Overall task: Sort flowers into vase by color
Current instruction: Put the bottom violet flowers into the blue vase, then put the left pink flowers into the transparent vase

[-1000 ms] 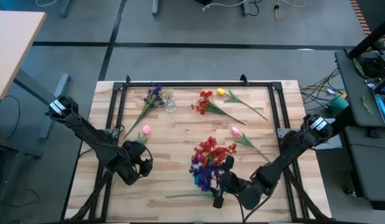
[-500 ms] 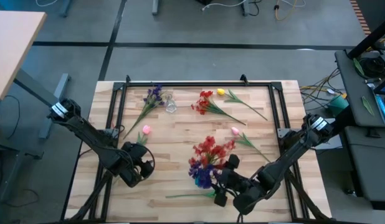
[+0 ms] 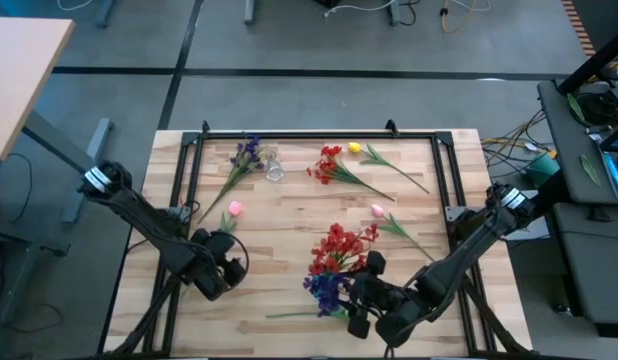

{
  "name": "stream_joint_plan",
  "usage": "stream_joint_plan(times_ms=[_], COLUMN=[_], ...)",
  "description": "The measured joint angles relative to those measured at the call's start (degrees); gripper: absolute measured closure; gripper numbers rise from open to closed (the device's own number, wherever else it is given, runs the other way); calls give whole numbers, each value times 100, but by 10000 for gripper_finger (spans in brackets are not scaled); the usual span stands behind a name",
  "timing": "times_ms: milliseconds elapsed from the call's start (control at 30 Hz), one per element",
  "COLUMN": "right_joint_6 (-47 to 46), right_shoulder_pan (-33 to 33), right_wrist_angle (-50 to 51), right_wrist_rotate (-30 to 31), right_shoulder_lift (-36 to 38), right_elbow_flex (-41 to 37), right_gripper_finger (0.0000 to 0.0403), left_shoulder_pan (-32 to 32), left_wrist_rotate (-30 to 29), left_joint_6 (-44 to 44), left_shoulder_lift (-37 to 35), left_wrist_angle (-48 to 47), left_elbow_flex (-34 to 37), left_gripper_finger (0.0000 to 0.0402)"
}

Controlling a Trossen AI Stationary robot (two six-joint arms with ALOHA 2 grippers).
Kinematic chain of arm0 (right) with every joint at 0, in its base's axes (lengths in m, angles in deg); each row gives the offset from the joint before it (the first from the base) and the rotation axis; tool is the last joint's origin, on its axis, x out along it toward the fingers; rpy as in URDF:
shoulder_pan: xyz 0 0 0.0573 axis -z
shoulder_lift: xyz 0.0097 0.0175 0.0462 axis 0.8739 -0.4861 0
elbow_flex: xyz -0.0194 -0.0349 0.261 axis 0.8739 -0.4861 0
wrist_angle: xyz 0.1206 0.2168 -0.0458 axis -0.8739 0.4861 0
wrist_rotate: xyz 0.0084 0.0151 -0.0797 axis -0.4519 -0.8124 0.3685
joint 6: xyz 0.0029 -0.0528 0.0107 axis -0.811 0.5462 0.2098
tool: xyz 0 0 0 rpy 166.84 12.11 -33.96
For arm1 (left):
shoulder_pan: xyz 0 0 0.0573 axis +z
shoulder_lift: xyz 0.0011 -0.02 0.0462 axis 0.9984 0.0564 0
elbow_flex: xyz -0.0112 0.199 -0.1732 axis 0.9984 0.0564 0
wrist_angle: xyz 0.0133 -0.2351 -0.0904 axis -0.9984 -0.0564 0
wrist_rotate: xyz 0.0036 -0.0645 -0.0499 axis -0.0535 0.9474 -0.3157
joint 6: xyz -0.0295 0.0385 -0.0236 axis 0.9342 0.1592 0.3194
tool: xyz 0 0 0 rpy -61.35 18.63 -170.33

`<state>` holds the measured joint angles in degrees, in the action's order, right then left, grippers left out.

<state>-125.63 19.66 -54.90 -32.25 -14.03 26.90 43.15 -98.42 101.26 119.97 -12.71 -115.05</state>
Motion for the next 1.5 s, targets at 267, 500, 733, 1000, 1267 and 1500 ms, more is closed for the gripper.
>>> stream_joint_plan(times_ms=[267,500,733,1000,1267,1500], right_joint_6=[-278,-306,-303,-300,-224,-184], right_shoulder_pan=[-26,-52,-76,-87,-87,-87], right_wrist_angle=[571,798,832,1406,1842,2352], right_wrist_rotate=[-600,-1084,-1532,-1636,-1628,-1630], right_shoulder_lift=[1,1,31,42,43,49], right_elbow_flex=[435,729,984,1571,2080,2579], right_gripper_finger=[131,136,138,147,143,149], left_shoulder_pan=[71,227,352,369,369,372], left_wrist_rotate=[37,508,697,832,846,867], left_joint_6=[115,250,323,339,344,347], left_shoulder_lift=[280,453,424,396,396,402], left_wrist_angle=[-152,-668,-952,-511,-385,-345], left_elbow_flex=[4,4,255,518,520,533], left_gripper_finger=[106,114,116,159,254,349])
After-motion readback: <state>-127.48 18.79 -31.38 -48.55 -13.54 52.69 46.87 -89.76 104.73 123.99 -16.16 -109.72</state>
